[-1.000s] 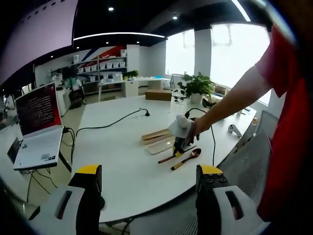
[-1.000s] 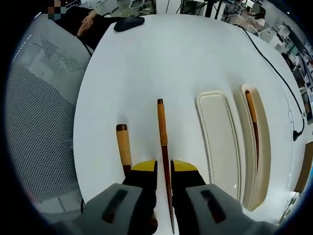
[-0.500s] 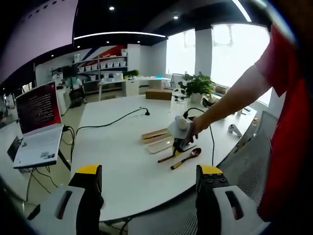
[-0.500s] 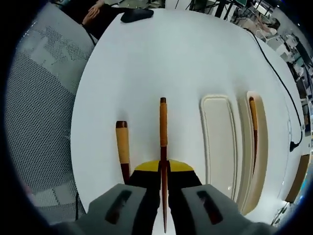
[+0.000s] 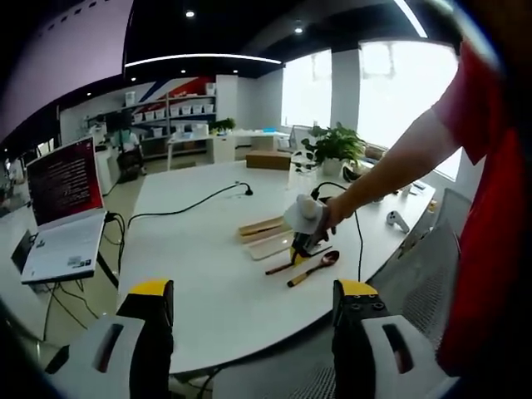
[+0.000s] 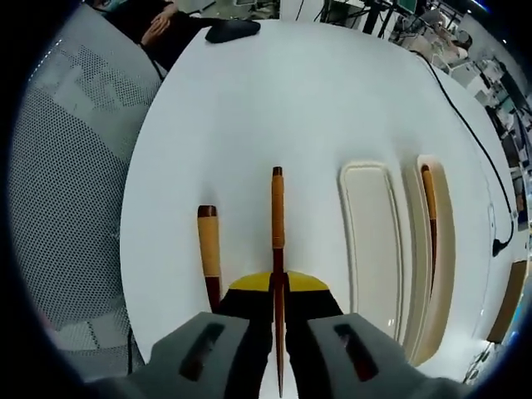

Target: Arrange the utensils inside the cutlery case until each visible utensil rests in its matching compartment.

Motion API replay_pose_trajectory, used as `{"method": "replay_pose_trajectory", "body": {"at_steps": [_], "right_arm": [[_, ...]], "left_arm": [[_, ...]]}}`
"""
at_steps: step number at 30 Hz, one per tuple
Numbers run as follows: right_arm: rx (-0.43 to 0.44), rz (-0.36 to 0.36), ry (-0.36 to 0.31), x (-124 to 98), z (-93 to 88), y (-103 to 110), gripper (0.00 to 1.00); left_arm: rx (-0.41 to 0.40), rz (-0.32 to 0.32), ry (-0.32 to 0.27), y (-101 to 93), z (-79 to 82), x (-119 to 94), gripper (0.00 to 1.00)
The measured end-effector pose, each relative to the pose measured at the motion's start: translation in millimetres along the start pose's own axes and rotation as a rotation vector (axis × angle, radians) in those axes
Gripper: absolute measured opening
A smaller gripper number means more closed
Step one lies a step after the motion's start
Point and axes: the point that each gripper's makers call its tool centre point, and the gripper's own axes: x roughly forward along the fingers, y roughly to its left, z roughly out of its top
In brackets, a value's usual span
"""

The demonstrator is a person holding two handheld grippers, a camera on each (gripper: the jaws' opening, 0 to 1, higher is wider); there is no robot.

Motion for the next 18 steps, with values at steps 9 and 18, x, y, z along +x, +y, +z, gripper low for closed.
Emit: {"method": "replay_pose_trajectory", "body": {"at_steps": [9,18], "right_arm": [[-0.012,-0.024,-0.022,-26,-0.2,-12,0.0],[0.051,-0.02,-0.059,-51,-1.2,-23,0.0]], "left_arm": [[0.012,-0.005,-0.02,0.2,9.0,4,0.8],[0.019,-0.024,-0.019,-6.5,9.5,7,0.8]]}}
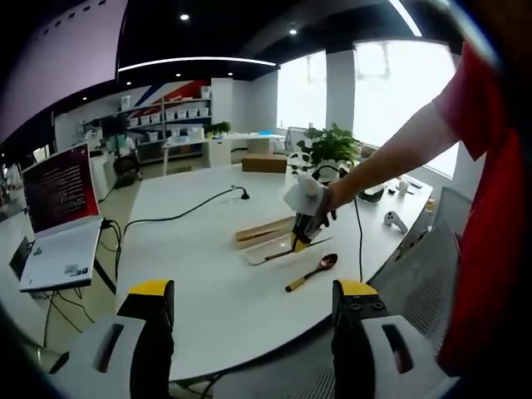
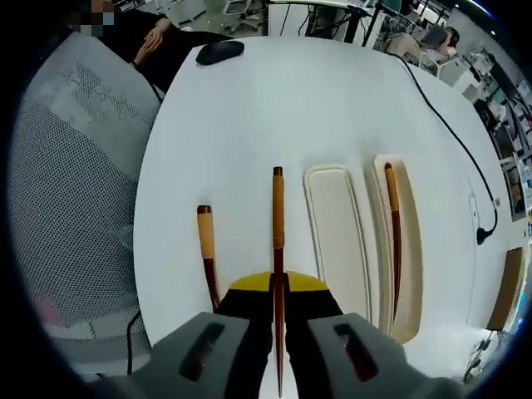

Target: Arrange the utensils inside the cutlery case until each visible utensil rests in its matching compartment.

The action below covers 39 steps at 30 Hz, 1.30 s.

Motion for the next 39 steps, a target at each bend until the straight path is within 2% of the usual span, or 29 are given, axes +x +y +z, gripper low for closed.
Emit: {"method": "replay_pose_trajectory", "body": {"at_steps": [8,20,22,27,33,39], "right_arm": [[0.008,-0.004,0.001,-15,-2.0,-9,0.0],[-0.007,-0.01,0.001,-23,2.4,-18,0.0],[-0.011,-0.009,0.003,-26,4.3,-23,0.0],[0.009,-0.019,-0.014,-32,11.4,-37,0.0],[-0.016,-0.032,-0.003,-41,15.4,-56,0.0],[-0.034,-0.035,-0.003,-45,22.0,-71,0.0]], "left_arm": [[0.0,-0.008,0.003,-1.1,-0.5,1,0.8],[0.007,-0.038,-0.016,-4.3,10.7,6,0.82],[-0.016,-0.044,-0.034,-4.6,14.1,6,0.84],[-0.009,-0.049,-0.039,-6.0,15.3,7,0.86],[-0.03,-0.048,-0.046,-4.3,15.5,7,0.88],[-0.075,-0.056,-0.072,-4.1,20.0,6,0.96]]}}
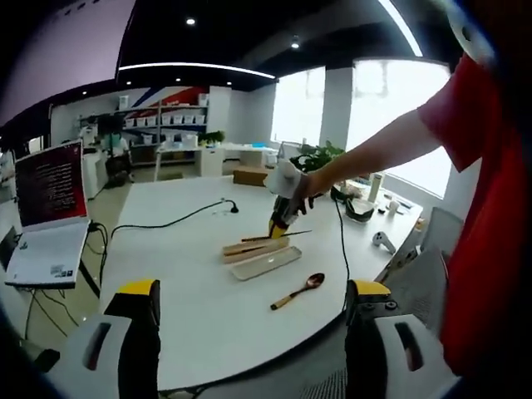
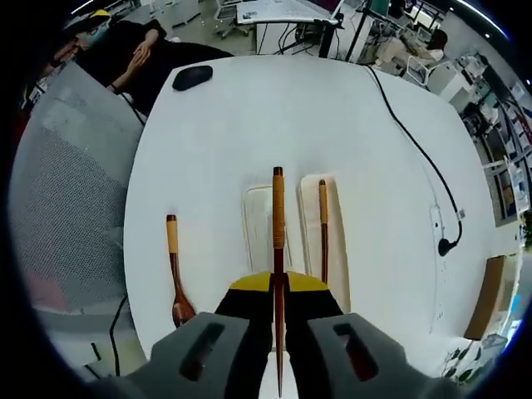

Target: Arrange the utensils inside the cutlery case until each visible utensil rests in its matching compartment.

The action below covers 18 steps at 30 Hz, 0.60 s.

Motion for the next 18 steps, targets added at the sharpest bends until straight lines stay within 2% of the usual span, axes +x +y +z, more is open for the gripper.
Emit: {"method": "replay_pose_trajectory", "body": {"at_steps": [9,18], "right_arm": [[-0.039,-0.003,-0.002,-2,12.3,-17,0.0],[-0.03,-0.011,-0.015,0,22.2,-41,0.0]], "left_arm": [[0.003,0.001,0.02,-1.3,-3.7,3,0.96],[-0.005,0.008,0.035,1.8,-7.3,3,1.0]]}}
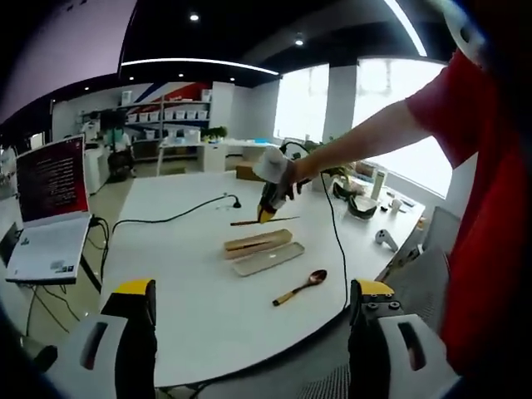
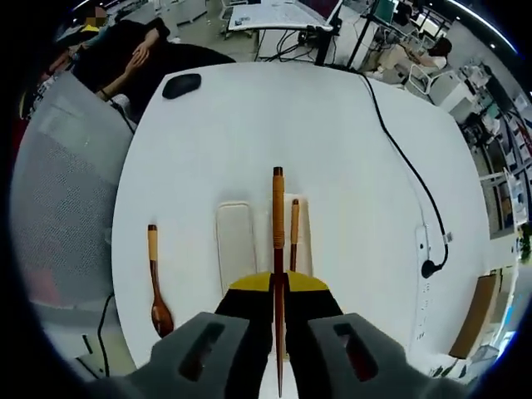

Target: Arrange the utensils inside the cutlery case until each visible utensil rests in its matching compartment.

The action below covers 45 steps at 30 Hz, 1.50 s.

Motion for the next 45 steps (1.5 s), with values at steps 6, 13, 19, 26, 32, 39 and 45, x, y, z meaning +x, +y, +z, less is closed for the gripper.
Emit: {"method": "replay_pose_trajectory", "body": {"at_steps": [6,13,19,26,32,39,45], "right_arm": [[0.007,-0.003,-0.013,2,4.5,-15,0.0],[0.011,-0.005,-0.062,16,11.8,-24,0.0],[0.009,0.005,-0.066,33,11.4,-21,0.0],[0.03,0.008,-0.06,49,4.8,-22,0.0],[0.035,-0.006,-0.056,60,-2.0,-24,0.0],[0.042,0.003,-0.045,72,-10.2,-16,0.0],[0.06,-0.006,-0.029,75,-18.1,-16,0.0]], "left_arm": [[-0.009,0.016,0.009,4.7,-2.7,0,1.0],[0.03,0.033,-0.047,6.0,12.0,-3,0.98],[0.021,0.036,-0.029,10.6,6.0,-4,1.0],[0.005,0.047,0.004,9.6,-2.4,-2,0.99],[0.015,0.05,0.043,8.5,-9.0,1,0.98],[0.008,0.054,0.051,9.2,-11.5,1,0.98],[0.005,0.059,0.052,9.9,-11.8,1,0.98]]}}
